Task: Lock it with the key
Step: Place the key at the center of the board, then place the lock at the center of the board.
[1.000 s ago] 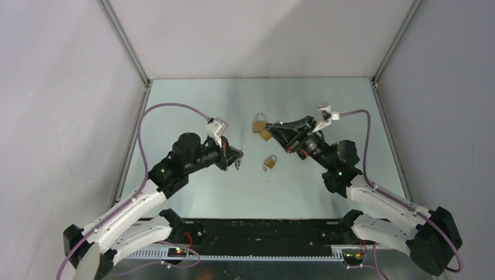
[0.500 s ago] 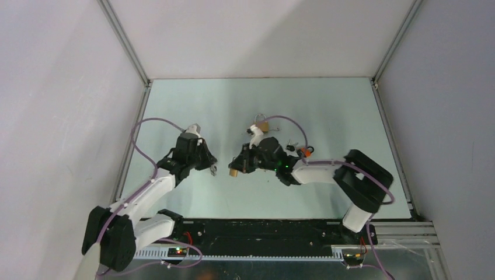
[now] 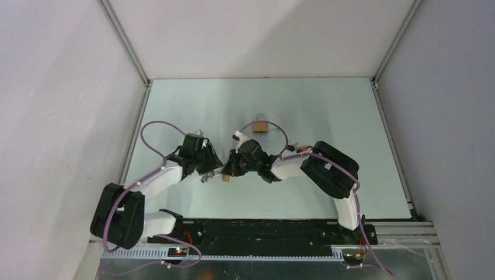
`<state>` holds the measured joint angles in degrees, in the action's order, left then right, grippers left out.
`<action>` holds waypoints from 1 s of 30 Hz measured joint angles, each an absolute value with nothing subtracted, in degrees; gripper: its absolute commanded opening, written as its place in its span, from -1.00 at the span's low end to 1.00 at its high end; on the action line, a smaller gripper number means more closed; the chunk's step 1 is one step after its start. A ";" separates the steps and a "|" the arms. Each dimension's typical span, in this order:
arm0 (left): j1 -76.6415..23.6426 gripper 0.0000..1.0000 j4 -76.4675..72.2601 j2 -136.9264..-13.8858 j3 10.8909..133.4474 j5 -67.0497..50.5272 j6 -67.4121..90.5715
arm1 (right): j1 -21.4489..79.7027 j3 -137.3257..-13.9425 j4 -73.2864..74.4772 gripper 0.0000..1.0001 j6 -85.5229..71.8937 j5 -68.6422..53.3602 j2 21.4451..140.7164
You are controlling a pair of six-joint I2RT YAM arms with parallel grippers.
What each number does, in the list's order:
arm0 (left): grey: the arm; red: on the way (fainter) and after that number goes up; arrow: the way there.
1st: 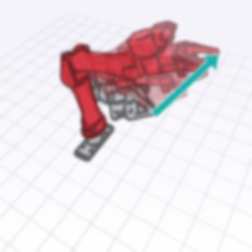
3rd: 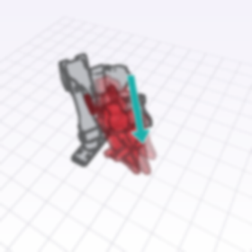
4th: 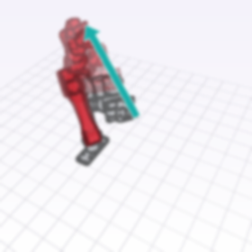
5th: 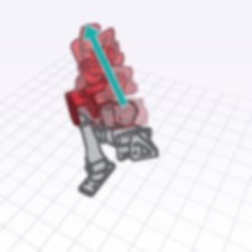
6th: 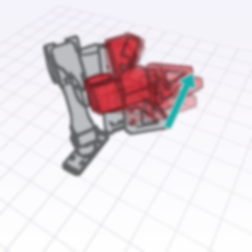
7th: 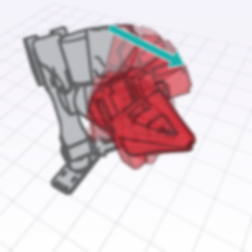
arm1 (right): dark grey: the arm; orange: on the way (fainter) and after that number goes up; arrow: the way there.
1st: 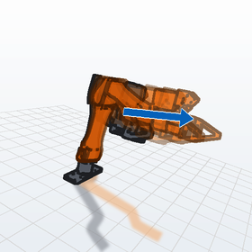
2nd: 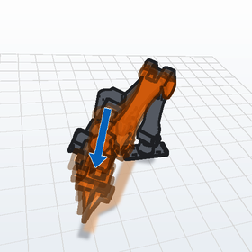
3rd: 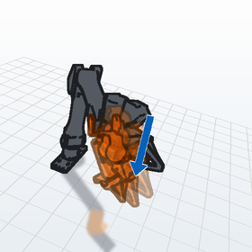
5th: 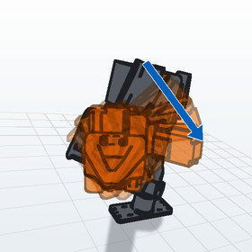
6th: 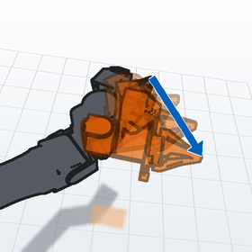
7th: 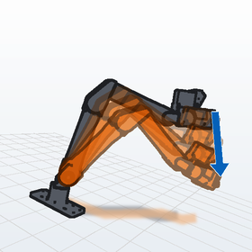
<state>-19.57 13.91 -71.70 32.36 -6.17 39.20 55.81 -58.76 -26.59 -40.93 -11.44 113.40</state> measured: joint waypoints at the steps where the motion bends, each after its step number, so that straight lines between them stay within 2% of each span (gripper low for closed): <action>1: -19.53 0.26 13.98 -71.57 32.36 -5.26 39.51 | 55.81 -59.07 -26.39 -0.87 -40.91 -11.27 114.08; 5: -19.33 0.48 14.96 -69.69 32.34 -0.93 41.04 | 55.77 -60.40 -25.36 -0.74 -40.91 -11.22 115.81; 7: -19.27 0.58 15.79 -67.75 32.34 1.13 41.67 | 55.81 -61.43 -24.71 -0.59 -40.51 -11.11 116.18; 9: -19.22 0.64 16.73 -65.01 32.34 3.07 42.11 | 55.94 -62.37 -24.10 -0.34 -40.12 -10.92 116.62; 11: -19.20 0.71 17.82 -62.15 32.36 4.69 42.22 | 56.12 -62.81 -23.64 0.00 -39.66 -10.92 116.75; 12: -19.18 0.73 18.33 -60.58 32.36 5.54 42.22 | 56.23 -62.83 -23.55 0.06 -39.51 -10.94 116.75; 14: -19.18 0.93 19.51 -57.23 32.47 7.11 42.09 | 56.42 -63.07 -23.18 0.20 -38.96 -10.98 116.75; 16: -19.14 0.99 20.99 -54.72 33.01 8.32 41.89 | 56.45 -63.64 -22.72 0.40 -38.72 -11.00 116.62; 19: -19.07 0.99 23.55 -51.64 34.63 9.37 41.17 | 56.05 -63.75 -19.49 0.92 -37.85 -10.50 114.69; 24: -19.03 0.99 28.40 -45.28 38.24 10.39 39.66 | 52.51 -63.75 -10.81 0.99 -34.83 -6.11 107.53; 30: -18.98 0.99 34.63 -34.63 43.00 11.46 37.45 | 47.07 -63.75 1.83 0.99 -29.74 6.72 91.94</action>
<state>-18.98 34.63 -34.63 43.00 11.46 37.45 47.07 -63.75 1.83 -29.74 6.72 91.94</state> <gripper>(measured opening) 0.995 0.992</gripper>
